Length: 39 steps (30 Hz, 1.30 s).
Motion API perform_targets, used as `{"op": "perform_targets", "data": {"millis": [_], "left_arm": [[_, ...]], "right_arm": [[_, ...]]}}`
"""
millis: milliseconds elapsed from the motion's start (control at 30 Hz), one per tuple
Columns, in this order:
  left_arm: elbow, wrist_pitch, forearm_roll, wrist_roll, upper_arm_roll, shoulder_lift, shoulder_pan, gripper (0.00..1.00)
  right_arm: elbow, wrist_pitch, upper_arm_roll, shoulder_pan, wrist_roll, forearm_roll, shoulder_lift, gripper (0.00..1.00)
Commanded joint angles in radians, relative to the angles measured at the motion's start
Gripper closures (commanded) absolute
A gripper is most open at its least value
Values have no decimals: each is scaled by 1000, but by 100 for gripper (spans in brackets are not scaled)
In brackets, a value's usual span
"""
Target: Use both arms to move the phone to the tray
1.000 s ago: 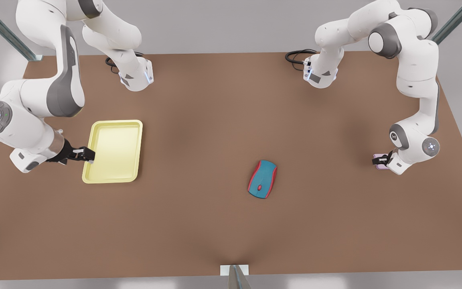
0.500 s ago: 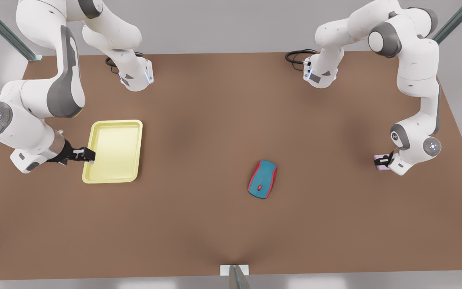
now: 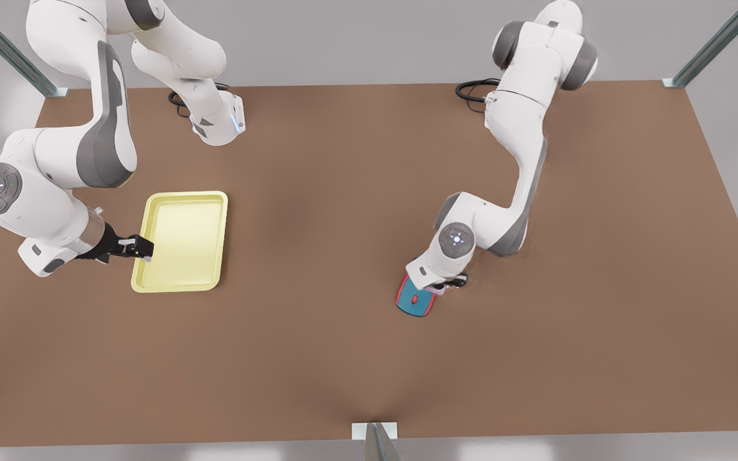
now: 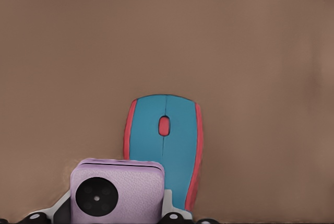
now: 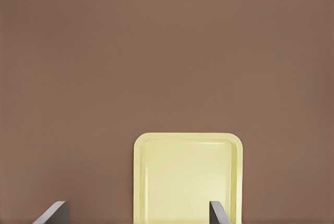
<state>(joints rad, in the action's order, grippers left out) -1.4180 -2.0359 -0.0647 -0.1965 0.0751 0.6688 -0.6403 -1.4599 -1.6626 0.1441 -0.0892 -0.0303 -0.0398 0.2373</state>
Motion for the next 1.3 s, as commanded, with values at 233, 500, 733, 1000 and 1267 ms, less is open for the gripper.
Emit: {"op": "perform_targets", "data": {"millis": [233,500,733,1000,1267], "left_arm": [[320,161,-139,-1207,-15,176,-240,34],[442,20,-156,-1247,-55,311,-302,0],[436,735,-107,-163,18,-87,327,0],[20,598,72,307,3,-368,478,0],[83,628,42,324,-28,-363,473,0]], "right_arm": [[1,0,2,0,0,1,5,0],[1,-11,2,0,0,3,8,0],[19,-92,9,100,-7,-2,50,0],[-120,-378,51,440,-497,-28,223,0],[-382,-706,86,459,-683,43,269,0]]}}
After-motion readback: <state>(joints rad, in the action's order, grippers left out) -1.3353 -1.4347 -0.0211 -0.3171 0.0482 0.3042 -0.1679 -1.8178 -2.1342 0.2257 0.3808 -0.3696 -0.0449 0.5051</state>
